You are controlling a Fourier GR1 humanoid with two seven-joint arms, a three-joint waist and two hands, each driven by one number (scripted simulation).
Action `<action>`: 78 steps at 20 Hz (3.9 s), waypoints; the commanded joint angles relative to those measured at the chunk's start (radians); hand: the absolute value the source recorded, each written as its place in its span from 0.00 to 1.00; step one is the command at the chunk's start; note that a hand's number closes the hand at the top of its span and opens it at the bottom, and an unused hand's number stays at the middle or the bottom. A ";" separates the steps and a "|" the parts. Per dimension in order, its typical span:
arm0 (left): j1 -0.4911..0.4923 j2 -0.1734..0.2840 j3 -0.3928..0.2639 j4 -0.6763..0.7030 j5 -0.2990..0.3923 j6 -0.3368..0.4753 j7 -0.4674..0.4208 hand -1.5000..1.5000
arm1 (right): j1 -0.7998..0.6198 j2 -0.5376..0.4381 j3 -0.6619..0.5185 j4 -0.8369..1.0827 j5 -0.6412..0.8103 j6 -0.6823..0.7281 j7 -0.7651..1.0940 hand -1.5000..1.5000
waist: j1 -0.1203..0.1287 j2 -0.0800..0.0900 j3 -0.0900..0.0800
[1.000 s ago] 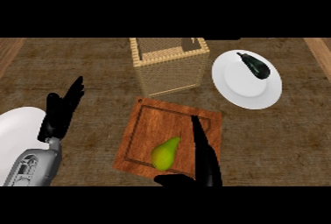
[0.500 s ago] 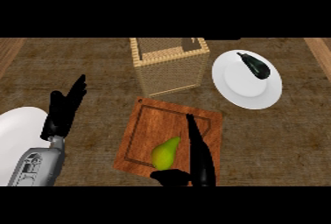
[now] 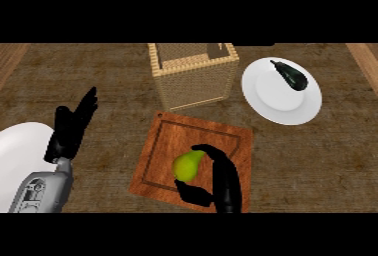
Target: Pick the pear from the cutting board and place it in the basket
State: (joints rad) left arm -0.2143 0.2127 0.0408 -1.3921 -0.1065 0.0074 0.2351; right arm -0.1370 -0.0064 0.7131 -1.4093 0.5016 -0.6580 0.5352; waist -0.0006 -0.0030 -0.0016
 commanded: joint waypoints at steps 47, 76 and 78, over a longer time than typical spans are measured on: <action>-0.153 -0.046 -0.042 0.094 -0.020 -0.050 0.011 0.50 | -1.706 0.006 -0.146 0.700 -0.139 0.173 0.655 1.00 | 0.147 0.016 -0.008; -0.002 -0.018 0.008 0.035 -0.015 -0.032 -0.048 0.50 | -1.663 -0.002 -0.161 1.242 -0.090 0.457 0.293 1.00 | 0.037 0.014 0.000; -0.046 -0.010 0.023 0.063 -0.020 -0.022 -0.042 0.50 | -1.636 -0.027 -0.170 1.258 -0.086 0.424 0.240 1.00 | 0.039 0.018 0.000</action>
State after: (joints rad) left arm -0.2496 0.1990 0.0504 -1.3464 -0.1274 -0.0193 0.1998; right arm -1.8242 -0.0423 0.5535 -0.1637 0.4072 -0.1931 0.8239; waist 0.0417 0.0142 -0.0020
